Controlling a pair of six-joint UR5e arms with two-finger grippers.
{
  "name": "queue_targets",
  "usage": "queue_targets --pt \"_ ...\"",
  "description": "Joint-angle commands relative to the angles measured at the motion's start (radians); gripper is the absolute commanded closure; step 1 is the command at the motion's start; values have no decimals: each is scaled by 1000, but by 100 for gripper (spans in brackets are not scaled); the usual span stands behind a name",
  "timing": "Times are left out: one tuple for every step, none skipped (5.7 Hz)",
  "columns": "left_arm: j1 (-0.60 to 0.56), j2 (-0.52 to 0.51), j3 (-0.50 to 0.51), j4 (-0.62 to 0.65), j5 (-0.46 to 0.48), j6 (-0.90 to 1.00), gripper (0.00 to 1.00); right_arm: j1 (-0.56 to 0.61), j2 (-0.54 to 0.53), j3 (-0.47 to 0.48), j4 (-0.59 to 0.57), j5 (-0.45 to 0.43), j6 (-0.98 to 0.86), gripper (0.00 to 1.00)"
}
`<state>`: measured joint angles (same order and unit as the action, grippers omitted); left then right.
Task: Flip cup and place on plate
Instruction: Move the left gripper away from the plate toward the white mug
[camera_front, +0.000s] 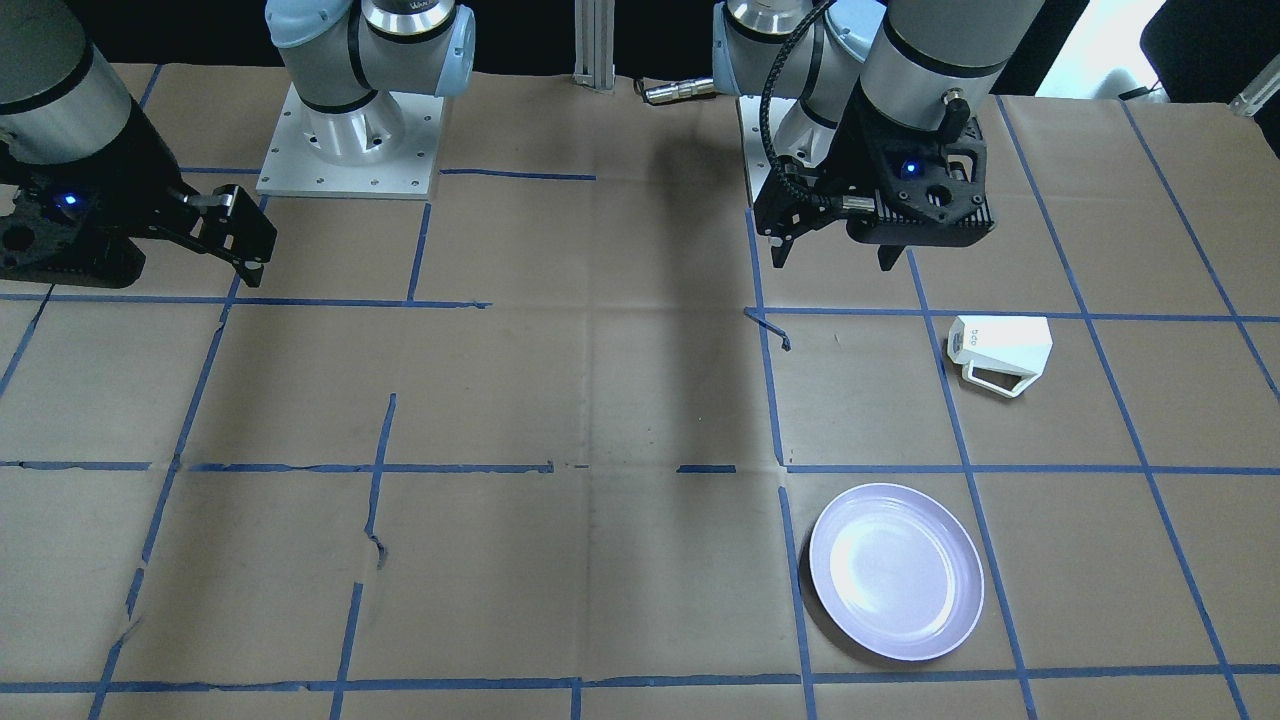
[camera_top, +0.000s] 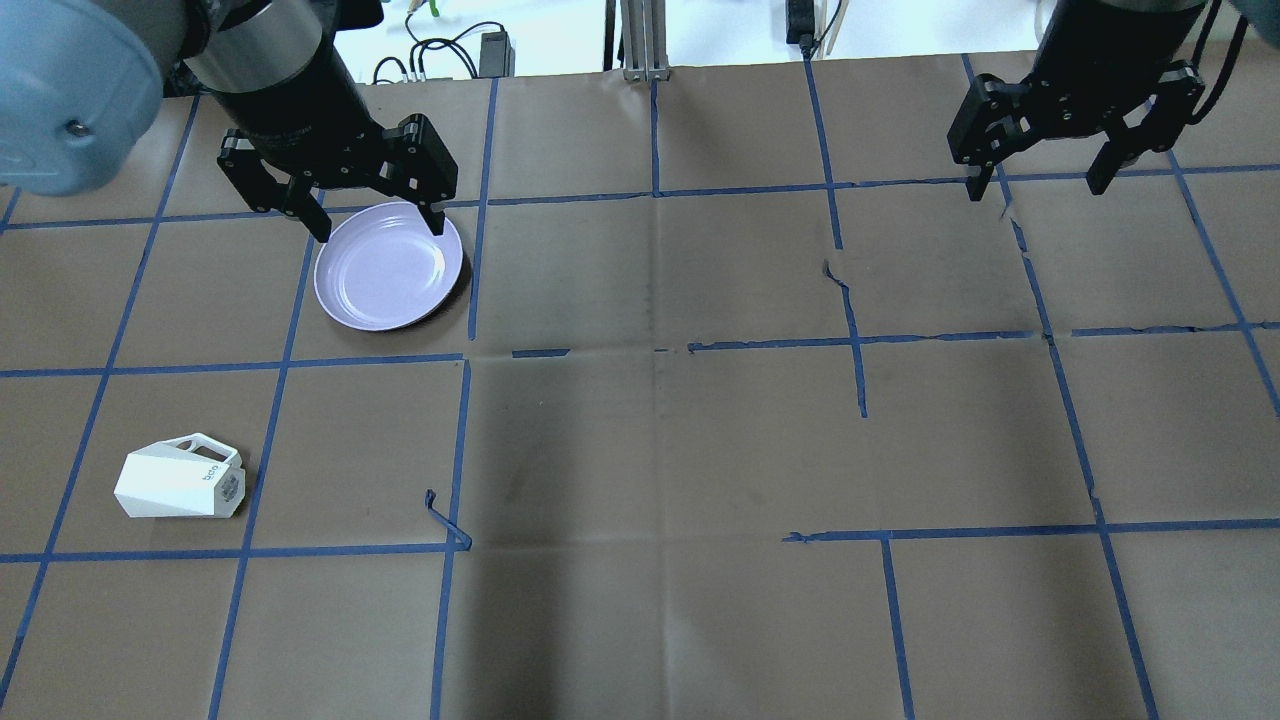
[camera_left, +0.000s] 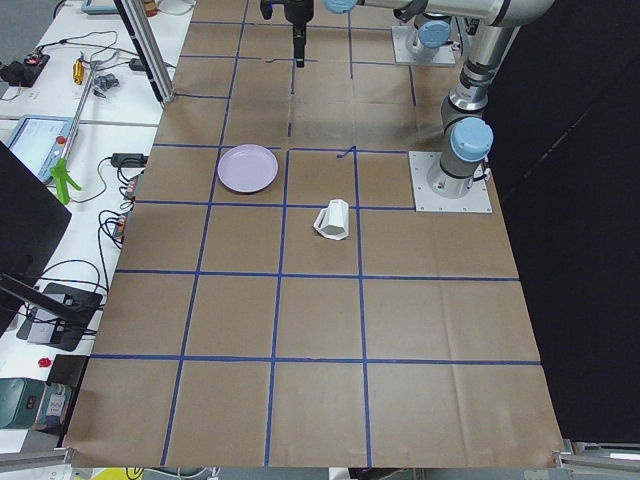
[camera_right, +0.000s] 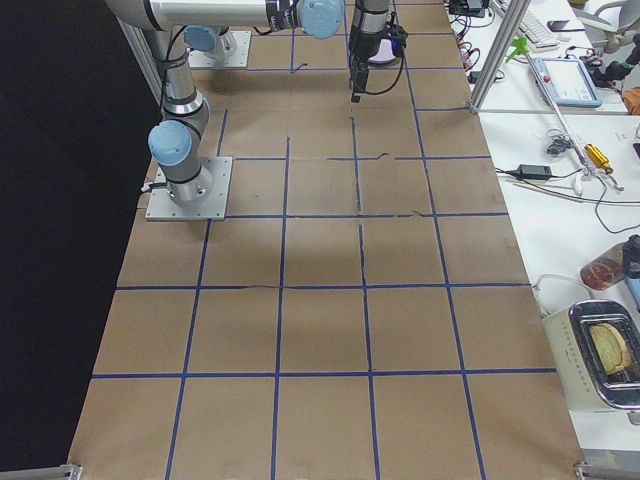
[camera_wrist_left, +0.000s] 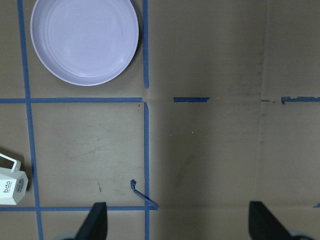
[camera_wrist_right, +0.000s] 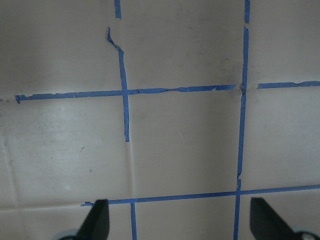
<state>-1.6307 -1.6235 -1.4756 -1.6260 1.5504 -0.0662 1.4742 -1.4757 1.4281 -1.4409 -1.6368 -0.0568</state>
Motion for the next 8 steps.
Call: queue_targets --pt "2 5 -2 0 -3 0 1 0 0 0 0 0 0 0" --pt "11 11 -5 -5 2 3 1 0 0 0 -1 0 0 0" --pt "35 19 -5 -11 4 37 1 0 0 0 -1 0 0 0" --pt "95 37 -6 -41 5 89 1 0 0 0 0 0 0 0" --pt "195 66 -8 -87 8 206 1 0 0 0 -1 0 0 0" --pt "310 83 -8 -125 8 344 1 0 0 0 0 0 0 0" --pt "428 85 -8 -135 8 484 1 0 0 0 0 0 0 0" --pt "545 83 -8 -149 10 616 1 0 0 0 0 0 0 0"
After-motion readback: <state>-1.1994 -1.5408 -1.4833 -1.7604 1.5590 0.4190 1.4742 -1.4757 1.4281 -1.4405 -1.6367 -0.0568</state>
